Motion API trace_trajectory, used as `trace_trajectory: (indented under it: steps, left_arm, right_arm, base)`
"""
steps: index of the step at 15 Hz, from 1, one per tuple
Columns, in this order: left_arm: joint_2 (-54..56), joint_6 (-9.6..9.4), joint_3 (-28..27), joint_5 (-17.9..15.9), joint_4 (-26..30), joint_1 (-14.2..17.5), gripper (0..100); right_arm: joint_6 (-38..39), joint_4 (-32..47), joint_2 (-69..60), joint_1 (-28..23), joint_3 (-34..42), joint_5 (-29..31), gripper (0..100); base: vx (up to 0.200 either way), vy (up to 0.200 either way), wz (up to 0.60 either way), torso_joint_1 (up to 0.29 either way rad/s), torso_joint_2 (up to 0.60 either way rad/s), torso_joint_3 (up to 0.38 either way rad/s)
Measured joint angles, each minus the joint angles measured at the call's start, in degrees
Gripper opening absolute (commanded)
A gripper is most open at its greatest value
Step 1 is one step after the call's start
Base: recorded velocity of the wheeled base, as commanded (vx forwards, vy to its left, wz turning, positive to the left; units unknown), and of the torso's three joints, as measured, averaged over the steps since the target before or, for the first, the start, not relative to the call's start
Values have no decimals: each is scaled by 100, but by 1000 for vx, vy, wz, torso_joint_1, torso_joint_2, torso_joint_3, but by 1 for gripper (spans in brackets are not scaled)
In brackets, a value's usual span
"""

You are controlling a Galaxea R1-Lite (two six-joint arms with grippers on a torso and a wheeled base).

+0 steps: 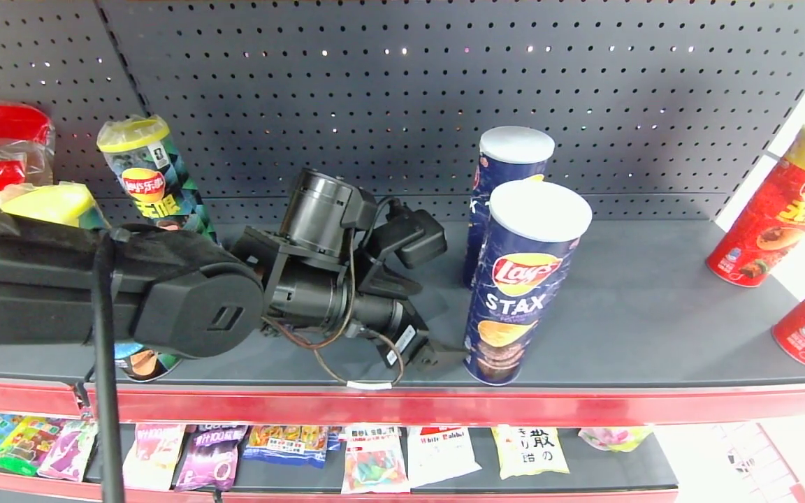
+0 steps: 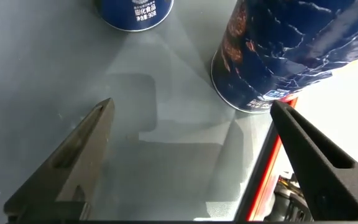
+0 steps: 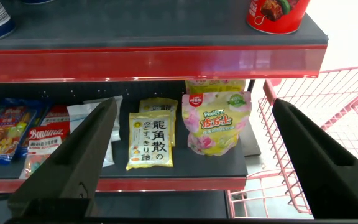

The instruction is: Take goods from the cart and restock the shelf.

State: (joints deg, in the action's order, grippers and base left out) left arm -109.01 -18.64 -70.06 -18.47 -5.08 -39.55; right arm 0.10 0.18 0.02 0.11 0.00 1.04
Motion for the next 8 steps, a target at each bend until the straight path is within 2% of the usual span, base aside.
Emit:
trace_trajectory:
  steps: [5,8]
  left_arm:
    - [107,4,104,20,9,5,100]
    - [780,41,597,90,33,90,100]
  right_arm:
    - [0,0,0,2,0,2,100]
    - [0,0,0,2,0,0,100]
  base:
    - [0,0,0,0,0,0]
    - [0,0,0,0,0,0]
